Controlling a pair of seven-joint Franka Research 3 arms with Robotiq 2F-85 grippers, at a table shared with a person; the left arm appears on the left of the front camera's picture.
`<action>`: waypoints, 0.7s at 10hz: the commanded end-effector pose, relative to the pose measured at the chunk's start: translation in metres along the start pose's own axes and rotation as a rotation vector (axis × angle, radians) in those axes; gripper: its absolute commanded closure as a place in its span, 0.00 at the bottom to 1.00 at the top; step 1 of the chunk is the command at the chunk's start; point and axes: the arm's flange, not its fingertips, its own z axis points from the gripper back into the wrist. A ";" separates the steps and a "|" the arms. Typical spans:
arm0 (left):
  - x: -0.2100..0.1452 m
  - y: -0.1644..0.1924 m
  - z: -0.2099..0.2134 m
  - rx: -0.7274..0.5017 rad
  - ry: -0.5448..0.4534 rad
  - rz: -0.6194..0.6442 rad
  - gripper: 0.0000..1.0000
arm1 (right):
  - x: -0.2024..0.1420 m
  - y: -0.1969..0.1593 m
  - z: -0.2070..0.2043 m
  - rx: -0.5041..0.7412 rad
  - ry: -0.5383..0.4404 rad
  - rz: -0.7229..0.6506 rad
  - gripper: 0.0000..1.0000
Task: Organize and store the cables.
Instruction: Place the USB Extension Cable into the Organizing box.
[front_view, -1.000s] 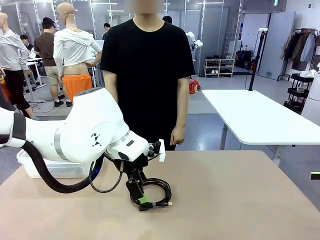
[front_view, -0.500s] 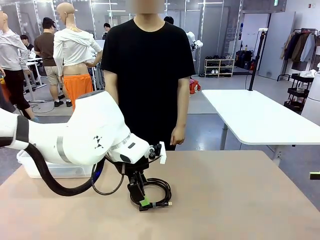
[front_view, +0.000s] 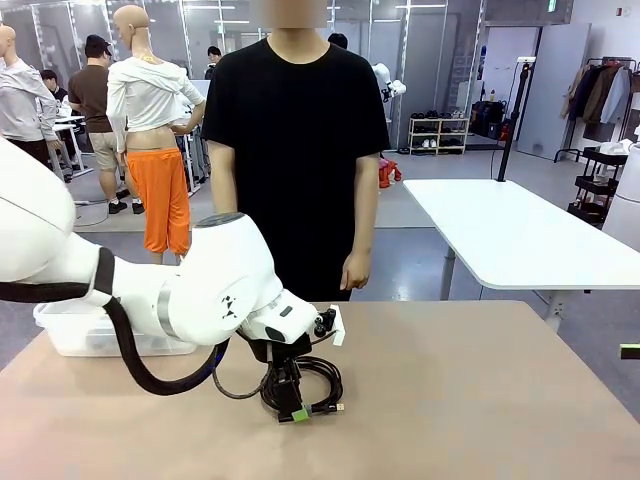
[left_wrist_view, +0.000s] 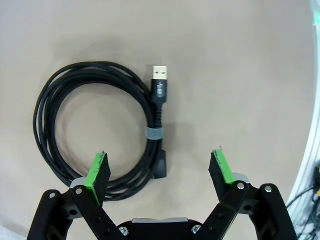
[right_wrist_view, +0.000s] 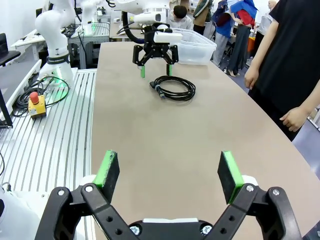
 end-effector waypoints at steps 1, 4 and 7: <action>0.019 0.013 -0.011 0.001 0.047 0.007 0.00 | 0.004 0.000 0.001 -0.001 0.019 -0.005 0.00; 0.025 0.016 -0.025 -0.007 0.073 -0.001 0.00 | 0.004 0.000 0.001 -0.001 0.019 -0.005 0.00; 0.026 0.015 -0.037 -0.028 0.117 -0.011 0.21 | 0.004 0.000 0.001 -0.001 0.019 -0.005 0.00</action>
